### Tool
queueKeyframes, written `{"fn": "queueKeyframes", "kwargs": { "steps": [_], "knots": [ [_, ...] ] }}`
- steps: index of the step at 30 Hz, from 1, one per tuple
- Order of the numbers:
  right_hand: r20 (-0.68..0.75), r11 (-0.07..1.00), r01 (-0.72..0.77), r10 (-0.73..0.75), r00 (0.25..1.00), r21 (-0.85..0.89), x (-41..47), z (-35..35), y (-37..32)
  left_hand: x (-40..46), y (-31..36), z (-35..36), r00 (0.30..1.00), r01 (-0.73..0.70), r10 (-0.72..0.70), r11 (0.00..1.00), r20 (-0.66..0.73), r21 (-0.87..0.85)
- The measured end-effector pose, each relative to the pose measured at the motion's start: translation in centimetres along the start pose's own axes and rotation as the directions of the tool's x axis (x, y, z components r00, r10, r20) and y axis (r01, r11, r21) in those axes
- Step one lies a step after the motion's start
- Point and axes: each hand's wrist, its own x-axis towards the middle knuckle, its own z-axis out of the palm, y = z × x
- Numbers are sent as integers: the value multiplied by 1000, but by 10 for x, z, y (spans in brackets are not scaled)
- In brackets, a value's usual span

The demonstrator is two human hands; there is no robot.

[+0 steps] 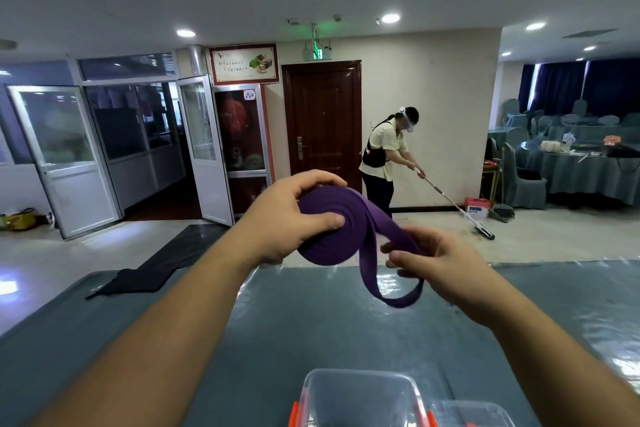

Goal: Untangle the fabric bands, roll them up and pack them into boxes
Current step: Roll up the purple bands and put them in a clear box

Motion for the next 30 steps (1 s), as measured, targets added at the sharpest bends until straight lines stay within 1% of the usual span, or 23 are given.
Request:
{"fn": "queueKeyframes", "kwargs": {
  "steps": [2, 5, 10, 12, 13, 16, 19, 24, 26, 28, 29, 30],
  "knots": [
    [-45, 996, -74, 72, 996, -40, 2, 2, 18, 3, -5, -3, 998, 2, -2, 1000, -69, 10],
    [-119, 990, -142, 138, 983, -25, 5, 10, 35, 7, -10, -5, 994, 16, -13, 999, -110, 32],
    [-243, 974, -198, 218, 945, 106, 8, 13, 45, 10, -17, 0, 990, 35, -29, 998, -135, 46],
    [-276, 960, -187, 242, 930, 211, 9, 12, 48, 11, -21, 0, 988, 45, -37, 998, -150, 48],
    [-276, 940, -177, 260, 925, 291, 10, 10, 47, 12, -24, -1, 986, 52, -45, 998, -157, 40],
    [-197, 812, -147, 306, 931, 565, 9, 8, 43, 15, -33, -2, 982, 76, -76, 997, -174, -2],
    [-89, 667, -142, 300, 950, 732, 7, 9, 33, 16, -40, -1, 981, 101, -102, 995, -168, -13],
    [72, 505, -162, 192, 979, 848, 3, 11, 26, 16, -43, 2, 982, 120, -123, 992, -146, -26],
    [114, 413, -168, 151, 982, 895, 1, 9, 29, 16, -44, 3, 980, 129, -134, 991, -146, -48],
    [123, 296, -158, 132, 984, 942, 4, 7, 36, 15, -44, 2, 975, 143, -161, 982, -154, -119],
    [114, 282, -150, 141, 984, 948, 5, 5, 38, 14, -43, 1, 974, 146, -169, 978, -151, -151],
    [96, 318, -148, 174, 980, 936, 5, 5, 41, 13, -42, 1, 976, 144, -168, 975, -140, -170]
  ]
}}
